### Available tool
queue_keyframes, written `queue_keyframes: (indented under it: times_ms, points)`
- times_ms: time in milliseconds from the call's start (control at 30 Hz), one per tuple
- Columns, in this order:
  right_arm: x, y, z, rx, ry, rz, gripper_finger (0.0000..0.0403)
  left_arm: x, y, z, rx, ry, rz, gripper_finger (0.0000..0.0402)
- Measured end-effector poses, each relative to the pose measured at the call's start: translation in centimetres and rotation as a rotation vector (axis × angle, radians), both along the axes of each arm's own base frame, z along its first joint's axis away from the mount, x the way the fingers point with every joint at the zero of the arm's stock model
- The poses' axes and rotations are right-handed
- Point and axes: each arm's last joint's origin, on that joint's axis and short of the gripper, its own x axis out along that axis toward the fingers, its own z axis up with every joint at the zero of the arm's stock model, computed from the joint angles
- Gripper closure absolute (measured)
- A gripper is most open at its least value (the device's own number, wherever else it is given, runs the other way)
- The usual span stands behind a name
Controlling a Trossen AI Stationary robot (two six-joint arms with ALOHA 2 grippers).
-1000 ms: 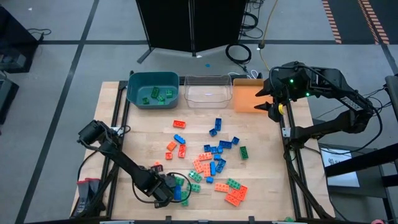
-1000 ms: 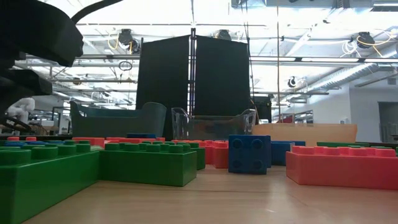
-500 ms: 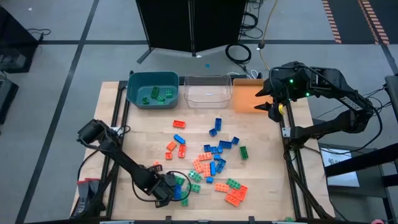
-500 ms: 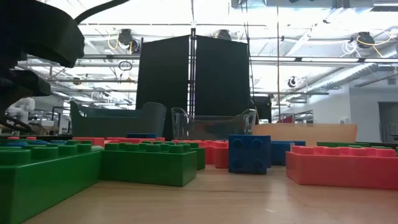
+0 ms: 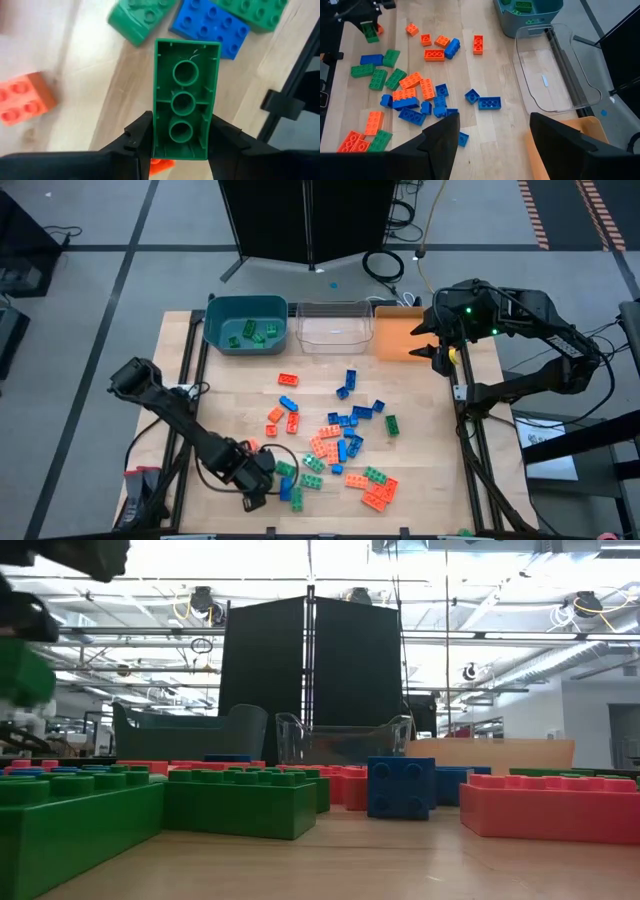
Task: Sort blocks
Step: Put the green game piece into the blue bin
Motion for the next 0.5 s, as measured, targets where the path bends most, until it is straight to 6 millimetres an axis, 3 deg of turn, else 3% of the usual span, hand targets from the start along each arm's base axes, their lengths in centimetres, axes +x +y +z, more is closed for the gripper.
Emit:
queue_keyframes:
  times_ms: [233, 500]
  points:
    - [0.0, 0.0, 0.0, 0.001, 0.000, -0.001, 0.0163, 0.1, 1.6, 2.3, -0.014, -0.015, 0.041, 0.0262]
    - [0.0, 0.0, 0.0, 0.002, 0.000, -0.002, 0.0163, 1.7, 3.7, 3.7, 0.036, -0.049, 0.058, 0.0262]
